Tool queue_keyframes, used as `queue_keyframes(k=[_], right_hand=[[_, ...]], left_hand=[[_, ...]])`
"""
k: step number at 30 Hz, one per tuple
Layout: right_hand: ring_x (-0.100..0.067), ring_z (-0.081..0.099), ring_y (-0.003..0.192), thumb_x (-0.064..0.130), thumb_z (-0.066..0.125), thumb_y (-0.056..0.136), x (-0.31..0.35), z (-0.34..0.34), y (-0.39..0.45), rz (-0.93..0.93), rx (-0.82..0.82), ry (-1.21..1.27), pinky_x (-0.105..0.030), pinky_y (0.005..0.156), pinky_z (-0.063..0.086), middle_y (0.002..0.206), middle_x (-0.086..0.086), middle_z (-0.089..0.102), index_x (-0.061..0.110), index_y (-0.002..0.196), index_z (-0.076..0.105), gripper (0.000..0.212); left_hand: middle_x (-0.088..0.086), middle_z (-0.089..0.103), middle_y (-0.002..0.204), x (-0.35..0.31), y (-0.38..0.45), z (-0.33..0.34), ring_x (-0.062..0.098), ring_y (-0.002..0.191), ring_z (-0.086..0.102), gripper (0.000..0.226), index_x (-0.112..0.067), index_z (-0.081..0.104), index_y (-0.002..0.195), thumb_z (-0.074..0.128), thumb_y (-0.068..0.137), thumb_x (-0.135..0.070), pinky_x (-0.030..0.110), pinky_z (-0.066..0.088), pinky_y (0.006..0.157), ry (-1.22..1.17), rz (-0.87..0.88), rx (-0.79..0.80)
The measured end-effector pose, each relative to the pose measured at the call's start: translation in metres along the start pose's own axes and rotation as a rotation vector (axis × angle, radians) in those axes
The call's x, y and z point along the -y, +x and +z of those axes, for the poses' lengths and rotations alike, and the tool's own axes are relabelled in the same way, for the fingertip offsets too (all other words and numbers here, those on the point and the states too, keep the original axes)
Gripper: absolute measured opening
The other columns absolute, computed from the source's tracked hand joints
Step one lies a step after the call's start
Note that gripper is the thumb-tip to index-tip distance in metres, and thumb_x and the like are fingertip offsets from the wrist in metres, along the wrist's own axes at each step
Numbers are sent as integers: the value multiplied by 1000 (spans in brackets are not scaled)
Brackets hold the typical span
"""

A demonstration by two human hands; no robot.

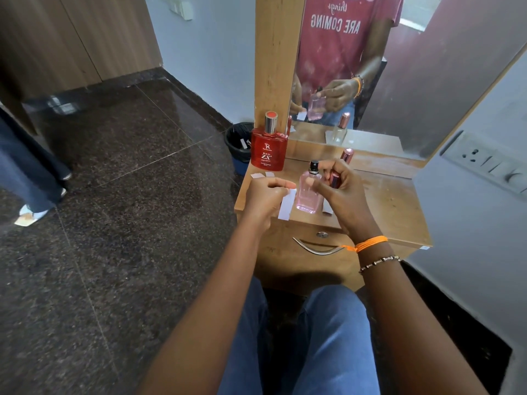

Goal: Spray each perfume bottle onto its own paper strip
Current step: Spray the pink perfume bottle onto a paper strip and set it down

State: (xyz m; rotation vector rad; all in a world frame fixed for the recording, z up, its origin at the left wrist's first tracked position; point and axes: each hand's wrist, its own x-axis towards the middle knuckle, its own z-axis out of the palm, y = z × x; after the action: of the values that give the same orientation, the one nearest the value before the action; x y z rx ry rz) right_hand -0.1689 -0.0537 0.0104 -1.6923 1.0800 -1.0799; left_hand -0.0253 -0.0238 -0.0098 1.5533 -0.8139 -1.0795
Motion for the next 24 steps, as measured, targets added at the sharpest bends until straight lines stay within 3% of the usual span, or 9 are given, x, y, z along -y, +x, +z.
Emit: queue_keyframes(k=[3, 8, 11, 15, 21, 24], right_hand=[[-35, 55, 82, 11, 72, 80, 0, 2, 1, -18, -12, -22, -50, 80, 52, 91, -24, 55, 8, 96, 60, 20], [-25, 55, 80, 10, 72, 81, 1, 5, -1, 4, -21, -24, -48, 79, 53, 90, -24, 58, 7, 96, 60, 20], [-23, 53, 77, 9, 72, 80, 1, 4, -2, 16, -21, -14, -47, 78, 53, 83, -15, 56, 9, 94, 60, 19], [-41, 56, 87, 9, 72, 80, 0, 1, -3, 20, -28, -7, -52, 82, 52, 95, -31, 56, 8, 95, 59, 19], [-42, 57, 91, 8, 71, 80, -1, -1, -6, 12, -23, 35, -53, 84, 51, 97, -30, 57, 8, 95, 59, 19], [-30, 53, 83, 9, 71, 81, 0, -1, -7, 4, -22, 69, -52, 82, 52, 94, -30, 55, 9, 93, 59, 17]], left_hand=[[-7, 64, 87, 1, 0, -1, 20, 101, 61, 21, -14, 73, 84, 58, 86, 0, 40, 53, 91, -3, 4, 2], [12, 65, 110, 4, 2, -4, 28, 106, 62, 23, -11, 69, 92, 54, 86, 4, 45, 52, 93, -33, -38, 46], [6, 62, 93, 3, 2, -3, 26, 99, 63, 25, -16, 62, 85, 54, 84, 8, 45, 53, 88, -31, -24, 51], [1, 55, 81, 4, 2, -2, 23, 91, 59, 27, -20, 48, 77, 59, 82, 4, 48, 52, 88, -15, -18, 20], [-1, 58, 84, 4, 2, -1, 29, 98, 63, 26, -15, 63, 70, 56, 84, 6, 41, 57, 83, 11, 41, 3], [-2, 59, 85, 6, 3, -1, 29, 99, 63, 28, -15, 65, 68, 57, 84, 6, 43, 56, 85, -5, 31, -5]])
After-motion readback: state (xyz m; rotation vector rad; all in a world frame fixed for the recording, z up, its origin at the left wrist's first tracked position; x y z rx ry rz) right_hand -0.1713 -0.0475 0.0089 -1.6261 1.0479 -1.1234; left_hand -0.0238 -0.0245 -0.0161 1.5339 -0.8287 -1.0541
